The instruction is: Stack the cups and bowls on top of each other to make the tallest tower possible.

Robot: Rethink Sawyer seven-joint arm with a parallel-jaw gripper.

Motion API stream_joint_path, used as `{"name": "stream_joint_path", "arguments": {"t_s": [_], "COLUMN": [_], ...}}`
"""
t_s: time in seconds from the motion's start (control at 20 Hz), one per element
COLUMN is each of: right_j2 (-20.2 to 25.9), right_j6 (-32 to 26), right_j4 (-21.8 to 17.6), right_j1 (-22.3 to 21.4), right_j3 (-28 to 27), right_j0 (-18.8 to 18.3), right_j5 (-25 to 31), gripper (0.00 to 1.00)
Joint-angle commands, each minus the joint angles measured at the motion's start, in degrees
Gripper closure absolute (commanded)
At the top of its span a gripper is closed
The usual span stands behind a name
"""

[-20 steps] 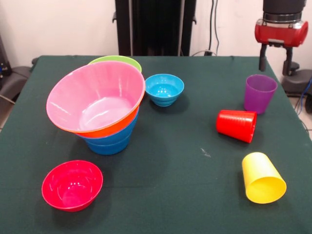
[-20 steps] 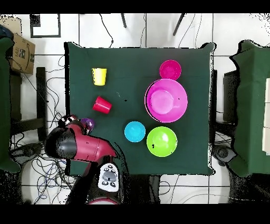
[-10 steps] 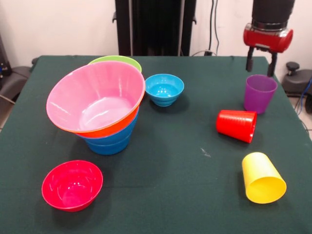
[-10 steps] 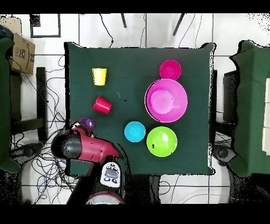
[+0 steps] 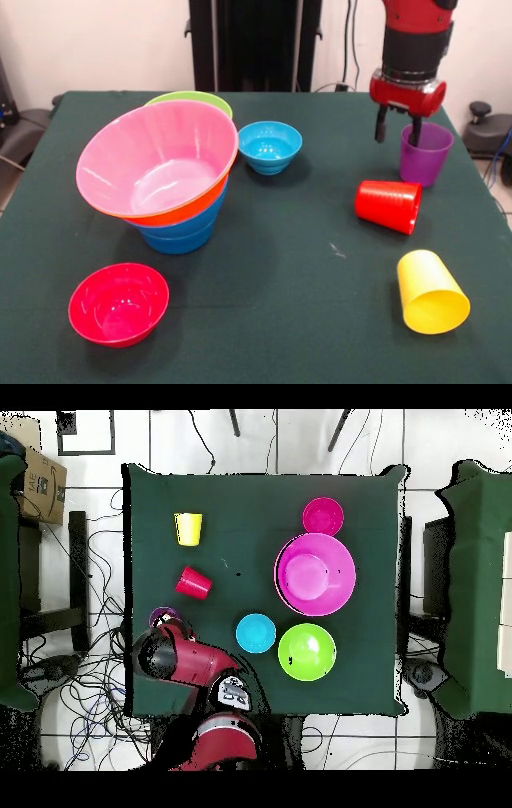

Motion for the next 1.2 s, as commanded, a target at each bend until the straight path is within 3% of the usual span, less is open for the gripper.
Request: {"name": "stream_joint_path", "arguments": {"t_s": [0.05,0.6,0.75,0.8,0.95,1.2], "right_j2": [4.31,5.65,3.58,3.26,-0.8,-0.15], "right_j6": [6.06,3.88,4.39,4.29,6.7,7.09], "right_j4": [-2.24,-4.13,-3.13,-3.14,-0.89,-1.62], "right_j1": [5.9,7.06,6.85,6.92,6.6,5.88], "right_j3": [-4.69,-5.99,-6.38,-6.51,-6.99,-6.79], "right_j0": [0.86,-0.18,1.67,1.97,5.57,4.85], "right_j5": [-1.31,2.32,3.65,4.14,-0.67,0.51], "gripper": [0.0,0.0,0.0,1.0,1.0,1.0]}}
